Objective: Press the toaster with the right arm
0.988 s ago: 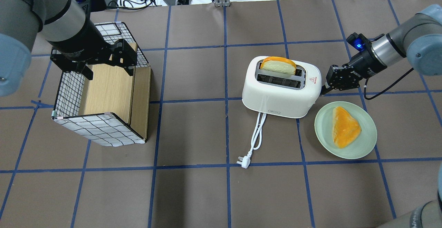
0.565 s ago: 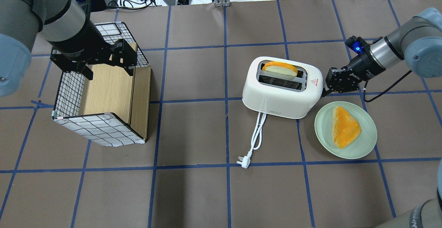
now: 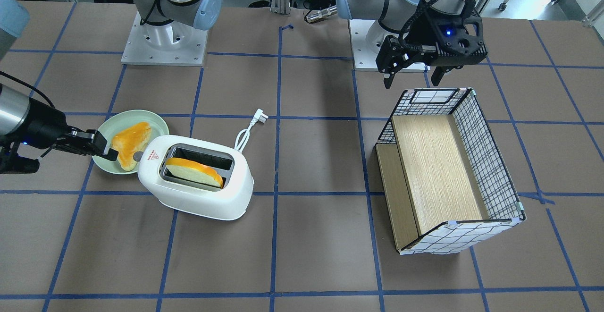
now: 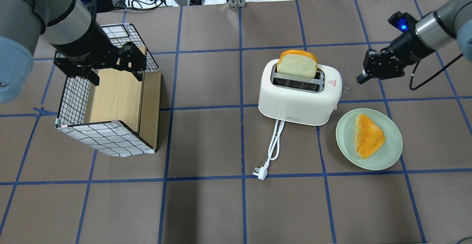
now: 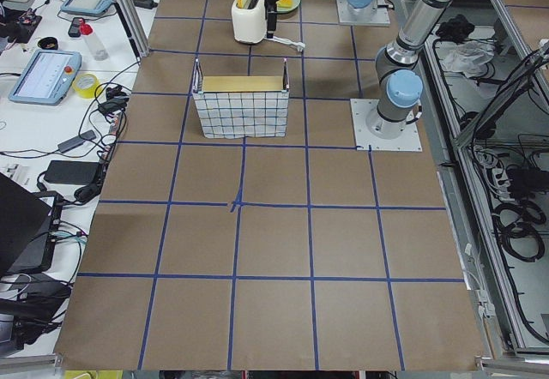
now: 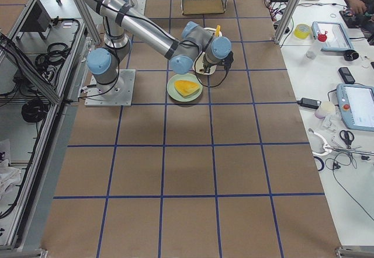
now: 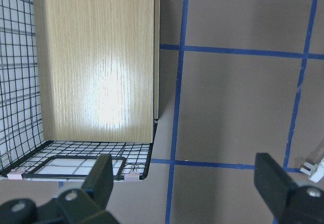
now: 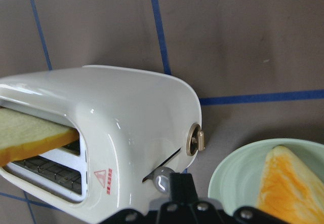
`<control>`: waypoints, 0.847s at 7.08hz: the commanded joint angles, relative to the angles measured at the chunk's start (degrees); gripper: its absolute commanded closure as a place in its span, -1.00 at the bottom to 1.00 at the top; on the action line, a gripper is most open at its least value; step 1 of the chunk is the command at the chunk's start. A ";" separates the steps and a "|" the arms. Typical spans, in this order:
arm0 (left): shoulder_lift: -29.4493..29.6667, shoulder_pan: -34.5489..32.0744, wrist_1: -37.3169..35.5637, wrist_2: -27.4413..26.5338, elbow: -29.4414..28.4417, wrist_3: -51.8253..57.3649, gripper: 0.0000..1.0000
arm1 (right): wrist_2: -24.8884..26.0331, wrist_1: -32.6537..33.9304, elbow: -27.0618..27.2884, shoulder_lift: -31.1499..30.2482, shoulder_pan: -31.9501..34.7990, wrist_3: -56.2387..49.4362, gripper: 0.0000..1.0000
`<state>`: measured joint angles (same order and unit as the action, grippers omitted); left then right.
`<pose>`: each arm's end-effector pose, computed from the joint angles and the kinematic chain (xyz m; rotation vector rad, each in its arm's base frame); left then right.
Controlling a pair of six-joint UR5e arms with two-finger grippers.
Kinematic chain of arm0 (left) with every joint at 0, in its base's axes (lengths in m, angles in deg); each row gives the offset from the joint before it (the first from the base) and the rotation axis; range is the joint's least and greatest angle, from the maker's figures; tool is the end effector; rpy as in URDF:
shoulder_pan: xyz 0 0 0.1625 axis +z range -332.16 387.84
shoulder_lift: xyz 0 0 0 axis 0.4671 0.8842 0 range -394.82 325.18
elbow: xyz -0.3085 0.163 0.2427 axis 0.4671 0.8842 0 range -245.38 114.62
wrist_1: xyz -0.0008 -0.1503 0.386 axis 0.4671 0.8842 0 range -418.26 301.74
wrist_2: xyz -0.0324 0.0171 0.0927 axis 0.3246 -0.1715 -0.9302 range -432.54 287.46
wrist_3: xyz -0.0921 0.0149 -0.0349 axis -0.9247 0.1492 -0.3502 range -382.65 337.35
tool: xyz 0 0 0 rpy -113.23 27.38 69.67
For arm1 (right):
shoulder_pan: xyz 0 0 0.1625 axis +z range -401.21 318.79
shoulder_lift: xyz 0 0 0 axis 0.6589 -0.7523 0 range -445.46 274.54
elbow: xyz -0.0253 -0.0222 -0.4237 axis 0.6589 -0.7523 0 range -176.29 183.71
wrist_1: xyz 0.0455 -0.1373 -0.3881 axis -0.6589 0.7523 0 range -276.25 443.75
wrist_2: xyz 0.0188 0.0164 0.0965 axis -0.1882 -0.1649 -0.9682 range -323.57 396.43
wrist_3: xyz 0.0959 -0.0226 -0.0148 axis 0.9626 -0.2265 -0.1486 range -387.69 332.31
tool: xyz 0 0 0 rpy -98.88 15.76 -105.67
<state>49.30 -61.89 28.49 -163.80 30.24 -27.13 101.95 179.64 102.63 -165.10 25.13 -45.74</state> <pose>-0.1290 -0.4548 0.4938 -0.1302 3.1177 -0.0966 -0.0497 -0.5487 0.3398 0.1979 2.6536 0.0866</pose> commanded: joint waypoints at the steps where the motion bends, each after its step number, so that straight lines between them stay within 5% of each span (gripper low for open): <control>1: -0.01 0.00 0.00 0.03 0.00 0.00 -1.00 | 5.46 -0.79 -4.76 -3.94 0.02 0.39 0.62; 4: -0.01 0.00 0.00 -0.06 0.00 0.00 -1.00 | 17.15 -7.88 -17.23 -4.74 0.72 2.14 0.37; 6: -0.01 0.00 0.00 -0.06 0.00 0.00 -1.00 | 19.71 -7.92 -18.50 -4.74 4.39 9.23 -0.09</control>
<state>49.29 -61.89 28.49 -163.86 30.24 -27.13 119.39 171.84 85.21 -169.81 27.21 -40.33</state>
